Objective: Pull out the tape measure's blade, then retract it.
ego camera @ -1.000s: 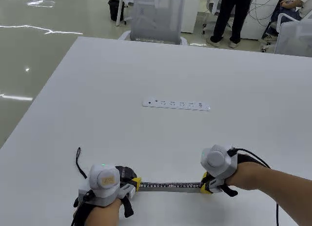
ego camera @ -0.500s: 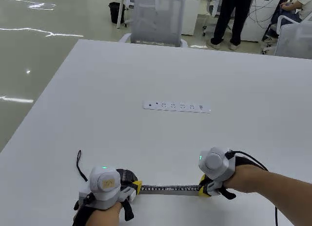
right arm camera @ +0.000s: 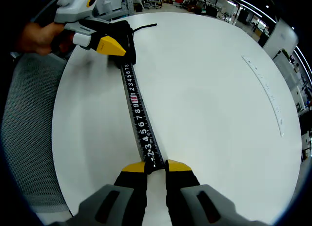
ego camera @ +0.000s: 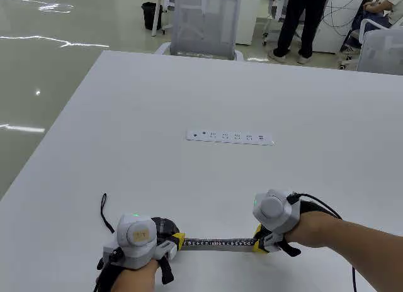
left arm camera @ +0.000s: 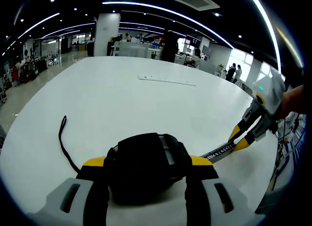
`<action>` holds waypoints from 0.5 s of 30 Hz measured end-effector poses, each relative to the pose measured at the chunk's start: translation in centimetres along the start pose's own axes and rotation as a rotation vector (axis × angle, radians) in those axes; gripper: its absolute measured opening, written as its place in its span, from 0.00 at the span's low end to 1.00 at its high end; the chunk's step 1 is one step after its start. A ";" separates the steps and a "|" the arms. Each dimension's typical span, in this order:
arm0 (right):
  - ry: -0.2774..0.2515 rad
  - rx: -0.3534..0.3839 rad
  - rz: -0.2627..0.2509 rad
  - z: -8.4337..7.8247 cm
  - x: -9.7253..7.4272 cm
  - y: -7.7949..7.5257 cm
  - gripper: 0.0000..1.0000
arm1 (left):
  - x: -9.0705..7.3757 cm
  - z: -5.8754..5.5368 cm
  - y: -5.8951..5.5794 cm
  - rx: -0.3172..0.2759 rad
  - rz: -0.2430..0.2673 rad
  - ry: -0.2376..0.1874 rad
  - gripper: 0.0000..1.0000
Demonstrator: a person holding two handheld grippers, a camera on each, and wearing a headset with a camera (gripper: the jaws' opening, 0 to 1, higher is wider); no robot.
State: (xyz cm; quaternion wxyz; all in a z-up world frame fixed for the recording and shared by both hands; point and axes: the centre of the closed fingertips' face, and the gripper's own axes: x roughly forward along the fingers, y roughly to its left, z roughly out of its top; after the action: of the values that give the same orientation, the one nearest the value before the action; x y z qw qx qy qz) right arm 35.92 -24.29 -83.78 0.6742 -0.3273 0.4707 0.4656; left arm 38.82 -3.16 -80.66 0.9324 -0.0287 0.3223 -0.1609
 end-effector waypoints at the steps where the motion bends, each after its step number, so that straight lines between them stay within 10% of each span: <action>1: 0.000 0.001 0.001 0.0 0.1 0.0 0.13 | 0.0 0.0 0.0 0.000 -0.001 0.000 0.59; 15: -0.010 -0.004 0.009 0.9 0.3 0.2 0.13 | 0.0 0.0 0.0 0.006 -0.008 0.002 0.59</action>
State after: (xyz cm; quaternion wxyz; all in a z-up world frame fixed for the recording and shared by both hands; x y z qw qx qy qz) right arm 36.05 -23.31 -83.79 0.6739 -0.3242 0.4678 0.4711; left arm 38.79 -3.20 -80.65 0.9315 -0.0272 0.3226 -0.1656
